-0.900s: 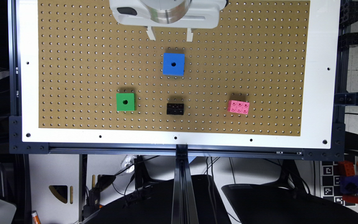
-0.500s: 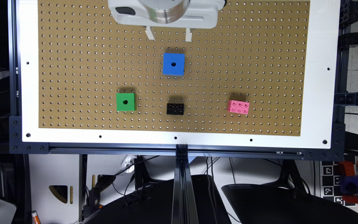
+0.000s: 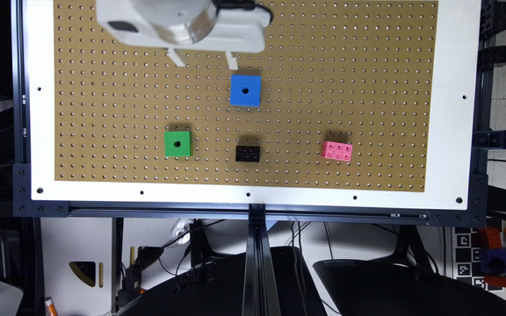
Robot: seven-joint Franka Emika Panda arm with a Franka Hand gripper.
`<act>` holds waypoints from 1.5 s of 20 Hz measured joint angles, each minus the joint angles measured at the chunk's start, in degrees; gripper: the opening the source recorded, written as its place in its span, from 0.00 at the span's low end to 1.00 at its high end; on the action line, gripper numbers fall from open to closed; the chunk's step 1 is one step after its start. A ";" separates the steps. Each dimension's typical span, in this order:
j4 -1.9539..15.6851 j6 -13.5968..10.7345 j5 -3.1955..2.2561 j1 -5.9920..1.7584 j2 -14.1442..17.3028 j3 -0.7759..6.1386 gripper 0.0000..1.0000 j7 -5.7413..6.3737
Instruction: Pick up green block.
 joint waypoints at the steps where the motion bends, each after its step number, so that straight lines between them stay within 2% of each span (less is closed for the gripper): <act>1: 1.21 0.00 0.00 -0.22 1.17 0.00 1.00 -0.23; 4: 6.01 0.00 -0.01 -1.16 5.87 0.00 1.00 -1.03; 7: 9.15 -0.01 -0.01 -2.38 8.58 0.00 1.00 -2.25; 9: 11.68 -0.10 0.00 -3.68 10.55 0.00 1.00 -3.59; 11: 13.32 -0.24 0.00 -4.25 11.87 0.00 1.00 -4.09; 16: 14.27 -0.25 -0.01 -4.30 12.62 0.01 1.00 -4.12; 19: 14.56 -0.25 -0.01 -4.73 12.64 0.00 1.00 -4.40; 21: 15.34 -0.25 -0.05 -5.46 12.98 -0.01 1.00 -5.10; 24: 17.47 -0.29 -0.04 -6.82 14.72 -0.01 1.00 -6.56; 25: 18.11 -0.29 -0.04 -6.96 15.33 -0.01 1.00 -6.74; 28: 19.76 -0.36 -0.04 -6.91 16.84 0.02 1.00 -6.78; 30: 20.21 -0.38 -0.04 -6.91 17.24 0.03 1.00 -6.78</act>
